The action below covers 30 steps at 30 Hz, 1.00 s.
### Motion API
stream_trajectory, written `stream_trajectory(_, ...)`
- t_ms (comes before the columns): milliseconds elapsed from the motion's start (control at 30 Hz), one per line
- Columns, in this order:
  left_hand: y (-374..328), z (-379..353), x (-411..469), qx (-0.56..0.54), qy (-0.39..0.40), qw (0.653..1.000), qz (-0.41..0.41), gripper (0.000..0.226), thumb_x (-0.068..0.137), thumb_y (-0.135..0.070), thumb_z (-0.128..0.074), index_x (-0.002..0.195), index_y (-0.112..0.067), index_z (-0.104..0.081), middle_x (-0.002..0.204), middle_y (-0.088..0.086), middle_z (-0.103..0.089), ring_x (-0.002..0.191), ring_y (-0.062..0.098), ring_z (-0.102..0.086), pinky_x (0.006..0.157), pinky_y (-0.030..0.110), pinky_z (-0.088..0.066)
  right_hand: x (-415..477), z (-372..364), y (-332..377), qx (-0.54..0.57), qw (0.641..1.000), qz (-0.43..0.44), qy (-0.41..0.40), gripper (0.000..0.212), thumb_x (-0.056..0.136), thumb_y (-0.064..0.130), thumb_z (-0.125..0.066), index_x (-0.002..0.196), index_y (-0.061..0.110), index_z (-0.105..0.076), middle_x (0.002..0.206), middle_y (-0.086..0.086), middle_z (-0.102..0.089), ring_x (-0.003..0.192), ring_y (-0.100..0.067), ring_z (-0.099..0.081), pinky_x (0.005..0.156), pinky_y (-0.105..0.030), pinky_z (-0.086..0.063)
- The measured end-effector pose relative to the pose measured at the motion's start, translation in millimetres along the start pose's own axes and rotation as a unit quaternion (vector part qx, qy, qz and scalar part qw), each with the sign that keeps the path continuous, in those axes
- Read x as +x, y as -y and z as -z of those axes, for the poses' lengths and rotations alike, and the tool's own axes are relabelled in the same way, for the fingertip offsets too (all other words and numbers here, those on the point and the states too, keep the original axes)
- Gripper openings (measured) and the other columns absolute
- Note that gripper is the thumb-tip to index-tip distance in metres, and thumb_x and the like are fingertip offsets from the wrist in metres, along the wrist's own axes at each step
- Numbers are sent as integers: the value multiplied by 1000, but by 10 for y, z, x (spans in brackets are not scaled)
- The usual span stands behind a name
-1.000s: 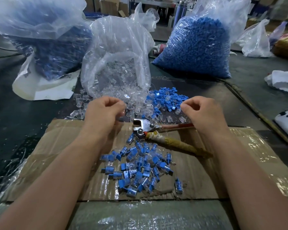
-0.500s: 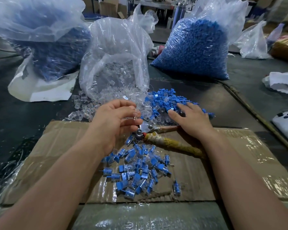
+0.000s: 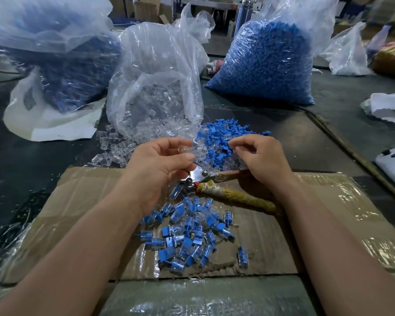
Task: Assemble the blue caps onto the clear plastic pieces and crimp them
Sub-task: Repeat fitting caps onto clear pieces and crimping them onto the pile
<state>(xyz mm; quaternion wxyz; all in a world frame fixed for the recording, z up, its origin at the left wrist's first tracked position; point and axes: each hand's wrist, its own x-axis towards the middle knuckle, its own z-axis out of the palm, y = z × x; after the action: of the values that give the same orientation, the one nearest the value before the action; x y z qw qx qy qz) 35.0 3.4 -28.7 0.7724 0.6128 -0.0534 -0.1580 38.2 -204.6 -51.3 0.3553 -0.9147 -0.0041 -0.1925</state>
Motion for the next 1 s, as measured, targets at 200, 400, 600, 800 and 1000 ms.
stream_trajectory(200,-36,-34,-44,-26,-14,1000,-3,16,80,6,-56,90,-6,-53,61,4,-67,52,11,-62,45,16,-50,-9,-22,55,-66,995,22,77,25,85,22,-63,109,18,-67,101,13,-56,96,0,-48,81,-15,-33)
stream_trajectory(400,-21,-46,-57,22,6,999,-25,20,76,8,-59,81,-11,-63,58,-4,-64,54,8,-62,52,18,-51,-20,-68,94,-113,987,32,108,18,84,22,-64,100,18,-71,99,4,-62,90,-7,-51,73,-14,-31)
stream_trajectory(600,5,-26,-33,36,-20,999,-26,15,71,5,-66,77,-7,-59,57,-2,-63,52,9,-61,48,16,-50,-48,-17,154,-82,994,41,60,13,83,14,-65,93,15,-73,87,6,-64,81,-4,-55,74,-15,-41)
stream_trajectory(800,12,-39,-50,42,-21,998,-42,10,77,3,-63,74,-6,-58,64,6,-69,56,14,-66,49,18,-52,-158,82,461,139,986,66,-56,21,80,5,-68,87,25,-68,75,18,-64,68,3,-62,64,-10,-48)
stream_trajectory(1000,15,-63,-61,35,-34,997,-64,12,74,0,-66,76,-6,-56,64,10,-69,55,15,-67,47,19,-52,-343,-101,684,152,977,128,-75,20,78,4,-68,81,24,-64,70,20,-61,64,1,-61,61,-9,-46)
